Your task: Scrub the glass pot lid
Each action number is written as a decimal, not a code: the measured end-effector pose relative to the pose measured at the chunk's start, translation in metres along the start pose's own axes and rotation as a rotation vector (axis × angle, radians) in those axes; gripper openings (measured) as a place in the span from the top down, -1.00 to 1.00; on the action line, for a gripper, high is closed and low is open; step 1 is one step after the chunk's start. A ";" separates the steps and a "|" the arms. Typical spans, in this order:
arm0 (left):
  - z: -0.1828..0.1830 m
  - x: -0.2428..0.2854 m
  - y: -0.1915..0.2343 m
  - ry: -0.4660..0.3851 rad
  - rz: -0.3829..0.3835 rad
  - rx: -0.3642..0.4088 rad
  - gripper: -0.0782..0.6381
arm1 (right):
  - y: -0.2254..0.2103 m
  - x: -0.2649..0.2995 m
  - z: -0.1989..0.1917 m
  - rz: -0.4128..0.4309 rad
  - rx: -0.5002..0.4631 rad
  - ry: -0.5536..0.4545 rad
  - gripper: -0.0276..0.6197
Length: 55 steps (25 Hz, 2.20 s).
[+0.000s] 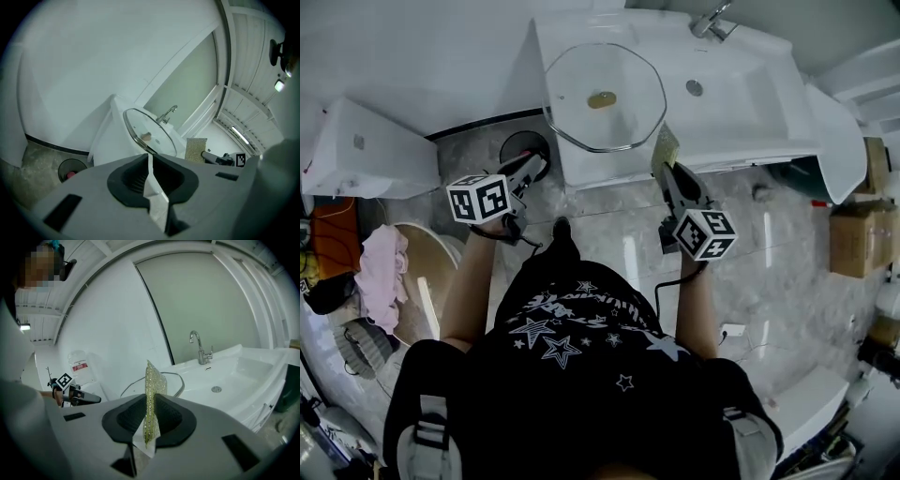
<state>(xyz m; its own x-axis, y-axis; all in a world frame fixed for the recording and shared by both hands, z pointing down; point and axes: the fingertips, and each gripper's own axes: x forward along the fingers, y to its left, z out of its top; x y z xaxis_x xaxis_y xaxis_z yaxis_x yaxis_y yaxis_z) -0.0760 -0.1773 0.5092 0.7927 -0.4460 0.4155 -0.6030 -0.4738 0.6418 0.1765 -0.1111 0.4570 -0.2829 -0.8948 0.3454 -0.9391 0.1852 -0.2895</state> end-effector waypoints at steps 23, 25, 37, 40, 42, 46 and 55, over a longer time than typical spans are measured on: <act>0.047 0.083 0.053 0.092 -0.186 -0.381 0.37 | -0.022 0.076 0.055 -0.107 -0.078 0.011 0.73; 0.046 0.085 0.052 0.084 -0.178 -0.379 0.37 | -0.024 0.084 0.056 -0.078 -0.102 0.023 0.73; 0.053 0.092 0.054 -0.036 -0.076 -0.406 0.51 | -0.025 0.177 0.089 0.139 -0.440 0.159 0.73; 0.055 0.090 0.056 -0.073 -0.051 -0.425 0.52 | -0.015 0.212 0.089 0.179 -0.598 0.234 0.73; 0.056 0.089 0.055 -0.086 -0.048 -0.433 0.52 | -0.007 0.231 0.085 0.191 -0.711 0.281 0.73; 0.055 0.090 0.054 -0.102 -0.047 -0.441 0.53 | 0.006 0.258 0.066 0.213 -0.963 0.381 0.73; 0.053 0.088 0.052 -0.114 -0.040 -0.428 0.53 | 0.030 0.280 0.027 0.243 -1.237 0.511 0.73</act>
<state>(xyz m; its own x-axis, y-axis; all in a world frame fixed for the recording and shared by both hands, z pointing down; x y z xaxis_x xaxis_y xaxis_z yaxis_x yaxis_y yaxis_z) -0.0428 -0.2813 0.5450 0.7854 -0.5260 0.3264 -0.4615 -0.1461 0.8751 0.0743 -0.3668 0.5204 -0.2510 -0.5887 0.7684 -0.3383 0.7971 0.5002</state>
